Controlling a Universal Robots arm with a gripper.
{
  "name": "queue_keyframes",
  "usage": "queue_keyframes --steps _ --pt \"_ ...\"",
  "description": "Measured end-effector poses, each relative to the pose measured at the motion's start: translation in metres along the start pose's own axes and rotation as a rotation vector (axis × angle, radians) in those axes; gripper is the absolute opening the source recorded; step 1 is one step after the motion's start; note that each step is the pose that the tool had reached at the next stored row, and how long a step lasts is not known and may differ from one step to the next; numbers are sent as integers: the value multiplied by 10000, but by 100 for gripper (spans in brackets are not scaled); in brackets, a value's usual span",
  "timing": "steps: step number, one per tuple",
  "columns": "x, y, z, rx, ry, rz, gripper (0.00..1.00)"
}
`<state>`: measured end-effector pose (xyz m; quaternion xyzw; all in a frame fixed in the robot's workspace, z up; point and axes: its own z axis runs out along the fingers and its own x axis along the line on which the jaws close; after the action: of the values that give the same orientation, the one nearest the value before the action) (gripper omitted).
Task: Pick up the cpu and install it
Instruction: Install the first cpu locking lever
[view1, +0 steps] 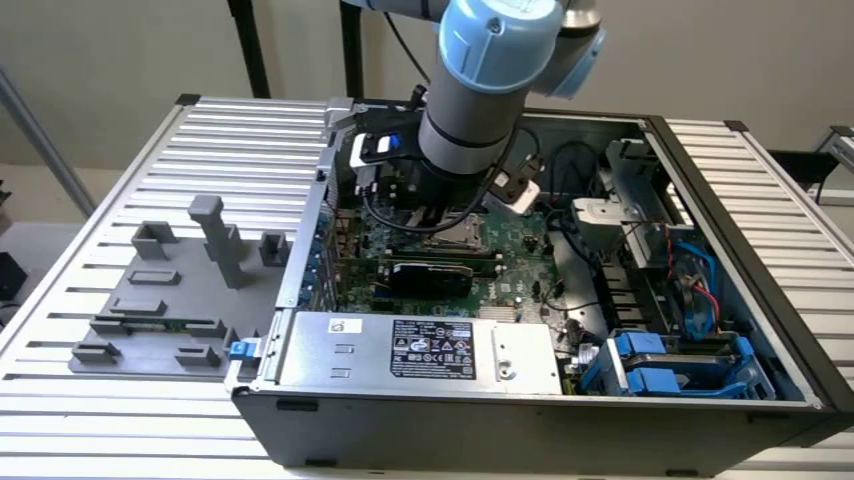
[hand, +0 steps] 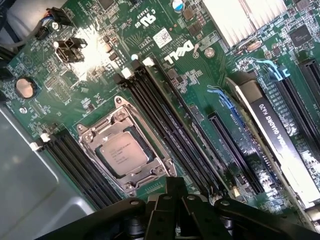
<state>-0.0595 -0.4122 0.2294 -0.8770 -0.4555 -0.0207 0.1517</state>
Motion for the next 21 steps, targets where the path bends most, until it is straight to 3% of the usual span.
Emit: queue_keyframes --steps 9,21 --pt "-28 -24 156 -9 -9 1 11" --pt "-32 -68 272 -10 -9 -17 11"
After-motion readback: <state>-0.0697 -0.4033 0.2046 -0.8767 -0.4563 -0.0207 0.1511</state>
